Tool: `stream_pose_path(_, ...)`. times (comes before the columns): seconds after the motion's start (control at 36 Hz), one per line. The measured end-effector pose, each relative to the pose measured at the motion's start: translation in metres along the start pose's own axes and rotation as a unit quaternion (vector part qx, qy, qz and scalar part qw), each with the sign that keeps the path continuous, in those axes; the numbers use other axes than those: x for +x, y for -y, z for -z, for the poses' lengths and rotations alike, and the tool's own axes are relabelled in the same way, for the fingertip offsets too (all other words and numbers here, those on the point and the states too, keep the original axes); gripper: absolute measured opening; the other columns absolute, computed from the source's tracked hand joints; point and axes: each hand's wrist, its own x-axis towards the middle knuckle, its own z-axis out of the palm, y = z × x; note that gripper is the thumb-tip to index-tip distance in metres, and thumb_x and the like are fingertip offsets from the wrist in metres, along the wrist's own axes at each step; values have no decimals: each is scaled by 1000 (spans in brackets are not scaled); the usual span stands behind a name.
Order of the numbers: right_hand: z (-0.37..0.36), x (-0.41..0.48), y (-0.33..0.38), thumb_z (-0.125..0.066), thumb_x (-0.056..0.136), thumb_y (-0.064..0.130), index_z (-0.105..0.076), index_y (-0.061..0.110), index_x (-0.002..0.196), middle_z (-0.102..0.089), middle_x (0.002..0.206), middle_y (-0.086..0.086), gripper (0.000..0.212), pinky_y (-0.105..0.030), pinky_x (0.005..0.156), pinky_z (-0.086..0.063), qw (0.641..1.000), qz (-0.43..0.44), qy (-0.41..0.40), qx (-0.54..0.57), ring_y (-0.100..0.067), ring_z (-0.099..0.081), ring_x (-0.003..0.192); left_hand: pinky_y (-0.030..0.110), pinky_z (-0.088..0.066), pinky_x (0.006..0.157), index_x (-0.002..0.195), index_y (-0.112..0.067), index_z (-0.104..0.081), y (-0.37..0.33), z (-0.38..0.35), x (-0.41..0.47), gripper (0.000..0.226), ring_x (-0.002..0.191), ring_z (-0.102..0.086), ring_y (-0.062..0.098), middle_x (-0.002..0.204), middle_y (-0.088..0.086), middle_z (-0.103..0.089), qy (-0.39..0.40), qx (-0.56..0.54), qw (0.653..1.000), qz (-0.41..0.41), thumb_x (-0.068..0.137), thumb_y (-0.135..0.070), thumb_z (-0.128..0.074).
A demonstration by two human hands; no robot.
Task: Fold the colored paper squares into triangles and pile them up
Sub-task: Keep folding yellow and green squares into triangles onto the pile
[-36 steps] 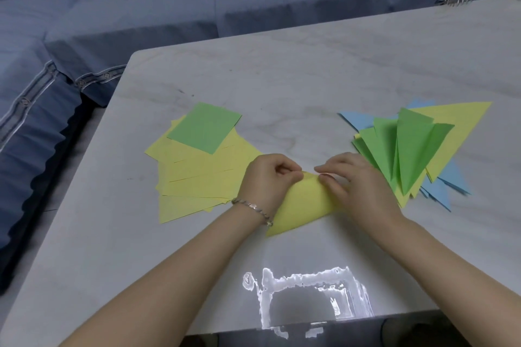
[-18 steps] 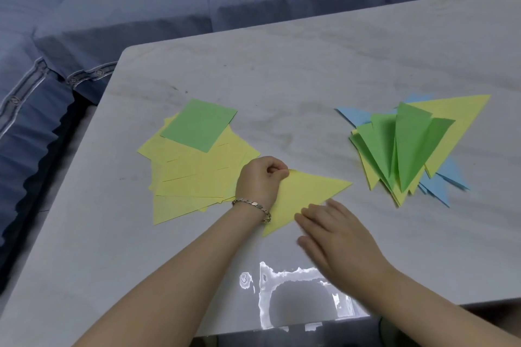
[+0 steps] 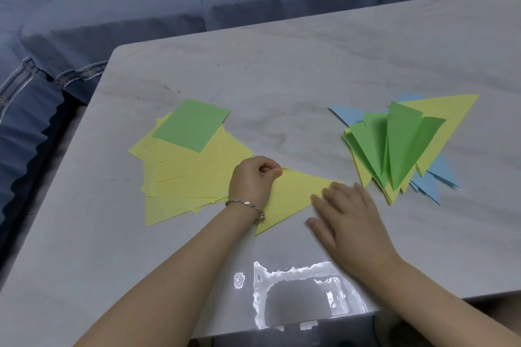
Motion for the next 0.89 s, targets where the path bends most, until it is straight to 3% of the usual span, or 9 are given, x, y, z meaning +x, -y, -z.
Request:
stream_pose_path(0.11,-12,-11,32,-42,86,45,-69,11,102,-66,103,-8,46,-43,101,-29,996,90,5,28,-25,-45,110,4,-36,56,71,-13,-66,-1,1,2,11,58,-49,-1,60,-12,-55,5,0,1000,0,77,-4,-67)
stream_pose_path(0.33,-18,-14,64,-38,90,51,-69,27,101,-64,107,-2,41,-39,99,-29,983,131,55,120,-21,-44,110,4,-37,56,71,-11,-66,-2,3,0,12,56,-48,0,60,-11,-55,1,-11,1000,12,77,-2,-66)
stream_pose_path(0.39,-15,-16,60,-31,95,52,-66,32,102,-59,111,-3,41,-35,98,-29,978,98,66,171,-20,-43,109,7,-39,56,65,-16,-63,-3,6,-2,20,51,-48,-1,57,-8,-54,-12,-30,999,29,77,-1,-66)
stream_pose_path(0.47,8,-10,51,-41,93,42,-56,49,108,-47,111,2,22,-21,95,-31,960,-55,51,271,-12,-38,106,23,-47,58,62,-19,-60,-9,16,-10,25,45,-48,4,51,-7,-52,-75,-114,988,65,79,-1,-65)
stream_pose_path(0.56,24,-2,40,-44,96,30,-34,60,114,-50,103,8,36,-4,87,-30,904,-123,94,400,-8,-46,100,18,-48,44,70,-13,-59,-23,26,-24,18,37,-47,3,53,-1,-53,-127,-214,966,77,82,-2,-63)
stream_pose_path(0.64,37,12,37,-53,93,20,-49,47,111,-61,87,-1,33,-16,75,-42,825,-176,63,534,-11,-57,76,16,-48,44,71,-12,-58,-38,27,-37,17,39,-50,1,61,3,-56,-122,-259,956,66,83,-1,-62)
stream_pose_path(0.75,46,26,31,-58,86,-1,-65,28,91,-47,65,-9,31,-10,51,-32,842,-198,-27,501,-2,-39,52,15,-51,53,74,-15,-59,-43,26,-46,17,52,-59,2,71,3,-61,-48,-276,959,39,83,-1,-62)
stream_pose_path(0.81,54,32,18,-58,86,-3,-66,19,95,-40,58,-2,25,-9,49,-31,855,-217,-75,466,0,-40,48,16,-51,67,84,-20,-59,-34,30,-46,15,72,-63,2,84,0,-64,-15,-208,978,-6,83,-7,-65)
stream_pose_path(0.89,65,38,-10,-56,88,1,-61,19,106,-43,63,1,25,-5,53,-33,872,-262,-165,379,4,-44,52,12,-30,95,120,-21,-52,-8,46,-39,39,113,-48,5,120,-7,-53,6,100,992,-71,84,-24,-65)
